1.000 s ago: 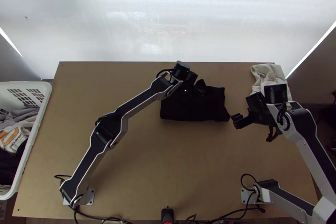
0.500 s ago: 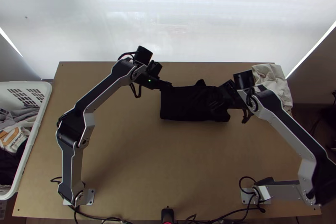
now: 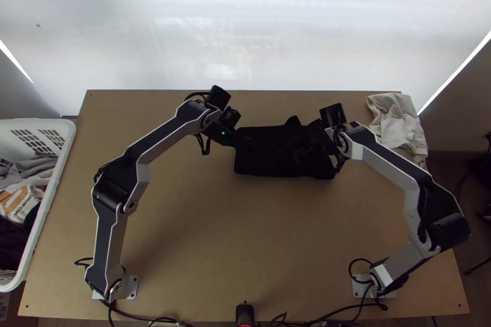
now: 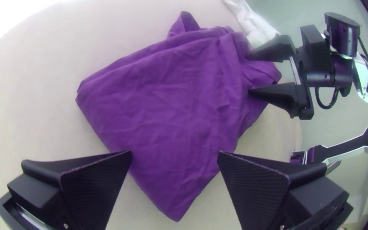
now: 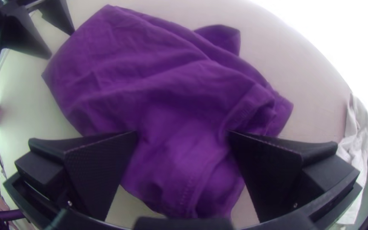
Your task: Fold the t-shirt
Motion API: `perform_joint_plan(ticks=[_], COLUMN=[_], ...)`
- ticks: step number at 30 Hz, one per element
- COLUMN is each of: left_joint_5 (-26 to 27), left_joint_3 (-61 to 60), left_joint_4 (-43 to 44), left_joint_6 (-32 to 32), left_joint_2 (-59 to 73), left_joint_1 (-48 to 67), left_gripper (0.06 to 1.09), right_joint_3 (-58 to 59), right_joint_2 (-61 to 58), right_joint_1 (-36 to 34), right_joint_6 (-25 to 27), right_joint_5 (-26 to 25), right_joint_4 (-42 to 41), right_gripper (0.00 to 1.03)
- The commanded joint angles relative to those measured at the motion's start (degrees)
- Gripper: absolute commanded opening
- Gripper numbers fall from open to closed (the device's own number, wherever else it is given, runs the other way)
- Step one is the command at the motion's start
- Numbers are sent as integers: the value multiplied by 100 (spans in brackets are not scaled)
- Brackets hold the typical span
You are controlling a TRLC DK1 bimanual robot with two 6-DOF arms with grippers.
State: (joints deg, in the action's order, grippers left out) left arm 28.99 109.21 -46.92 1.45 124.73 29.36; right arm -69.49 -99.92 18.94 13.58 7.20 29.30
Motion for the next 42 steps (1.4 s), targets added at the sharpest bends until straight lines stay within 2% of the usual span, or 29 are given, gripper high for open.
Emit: perform_joint_plan(ticks=[1, 6, 10, 14, 18, 24, 27, 33, 42], left_joint_5=[-122, -201, -227, -245, -271, -307, -333, -350, -350], left_joint_3=[329, 452, 487, 610, 777, 927, 971, 988, 988], left_joint_4=[-116, -230, -274, -345, -424, -494, -503, -520, -538], left_joint_6=[-40, -154, -163, -163, -137, -137, -154, -154, -207], left_joint_2=[430, 588, 623, 623, 623, 658, 720, 772, 799], left_joint_1=[78, 34, 8, 8, 8, 8, 8, 8, -27], left_gripper=[104, 104, 104, 104, 104, 104, 104, 104, 104], right_joint_3=[1113, 1474, 1324, 1237, 1254, 1571, 1773, 2133, 2221], right_joint_2=[693, 1291, 1695, 1809, 1809, 1669, 1458, 1106, 675], right_joint_1=[-725, -971, -769, -224, 532, 1587, 1921, 2131, 2000], right_joint_6=[197, 241, 303, 795, 1155, 1920, 2096, 2307, 2702], right_joint_5=[141, 203, 194, 168, -70, -298, -307, -360, -553], right_joint_4=[-153, -153, -153, -302, -548, -1172, -1489, -2288, -3018], right_gripper=[99, 99, 99, 99, 99, 99, 99, 99, 99])
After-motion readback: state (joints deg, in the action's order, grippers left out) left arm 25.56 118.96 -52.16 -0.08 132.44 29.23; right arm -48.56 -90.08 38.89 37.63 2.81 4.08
